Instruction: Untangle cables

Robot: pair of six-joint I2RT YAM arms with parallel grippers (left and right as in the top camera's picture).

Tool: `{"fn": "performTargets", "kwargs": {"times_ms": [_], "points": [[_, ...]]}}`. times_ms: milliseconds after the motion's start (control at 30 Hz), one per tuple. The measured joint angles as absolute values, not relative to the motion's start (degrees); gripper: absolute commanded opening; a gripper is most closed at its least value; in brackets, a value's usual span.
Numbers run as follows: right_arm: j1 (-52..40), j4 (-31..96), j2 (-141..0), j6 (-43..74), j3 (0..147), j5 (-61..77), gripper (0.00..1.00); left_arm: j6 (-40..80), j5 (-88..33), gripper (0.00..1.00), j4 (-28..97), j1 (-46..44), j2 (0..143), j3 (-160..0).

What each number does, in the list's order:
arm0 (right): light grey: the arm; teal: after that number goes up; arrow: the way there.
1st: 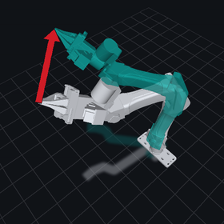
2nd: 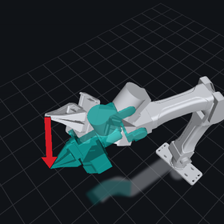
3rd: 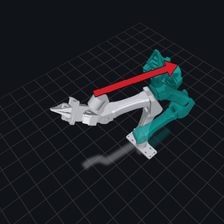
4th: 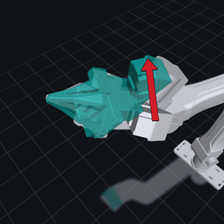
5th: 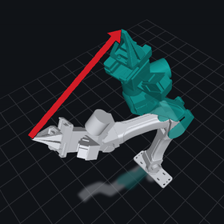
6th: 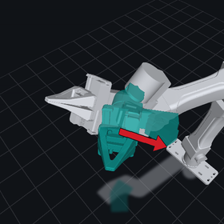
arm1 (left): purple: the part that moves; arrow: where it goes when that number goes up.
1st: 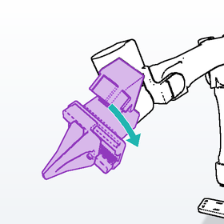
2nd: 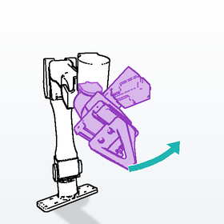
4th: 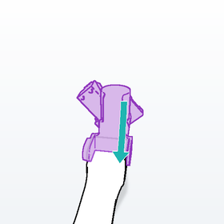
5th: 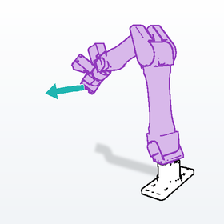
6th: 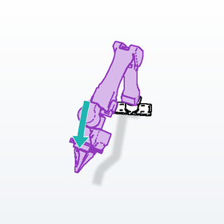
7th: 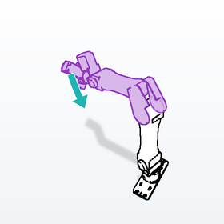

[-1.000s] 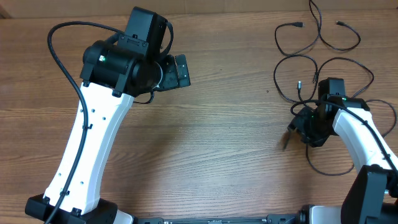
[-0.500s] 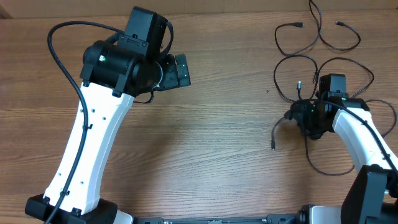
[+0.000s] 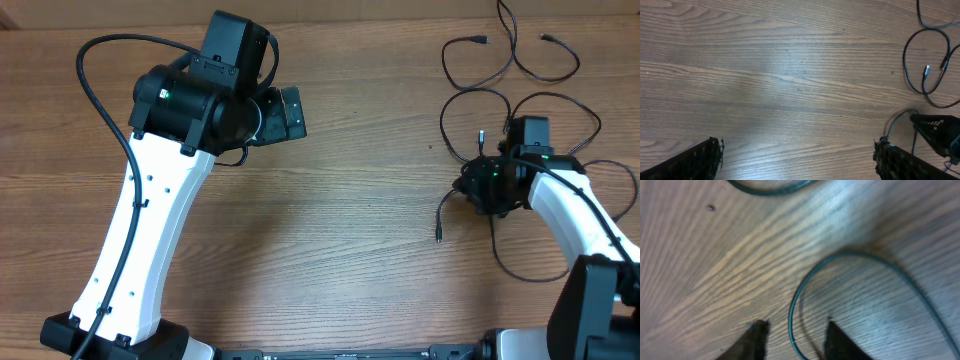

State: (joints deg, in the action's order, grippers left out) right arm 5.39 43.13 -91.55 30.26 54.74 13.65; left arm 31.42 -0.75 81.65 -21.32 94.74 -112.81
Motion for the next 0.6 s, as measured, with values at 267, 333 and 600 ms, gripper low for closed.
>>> {"fn": "performTargets", "kwargs": {"times_ms": [267, 333, 600], "points": [[2.02, 41.65, -96.18, 34.76, 54.74, 12.27, 0.26, 31.42, -0.75, 0.99, 81.62, -21.32, 94.74, -112.81], [0.93, 41.17, -97.43, 35.14, 54.74, 12.14, 0.25, 31.42, -0.75, 0.99, 81.58, -21.32, 94.74, -112.81], [-1.76, 40.10, -100.25, 35.94, 54.74, 10.46, 0.05, 31.42, -0.75, 1.00, 81.60, -21.32, 94.74, -112.81]]}}
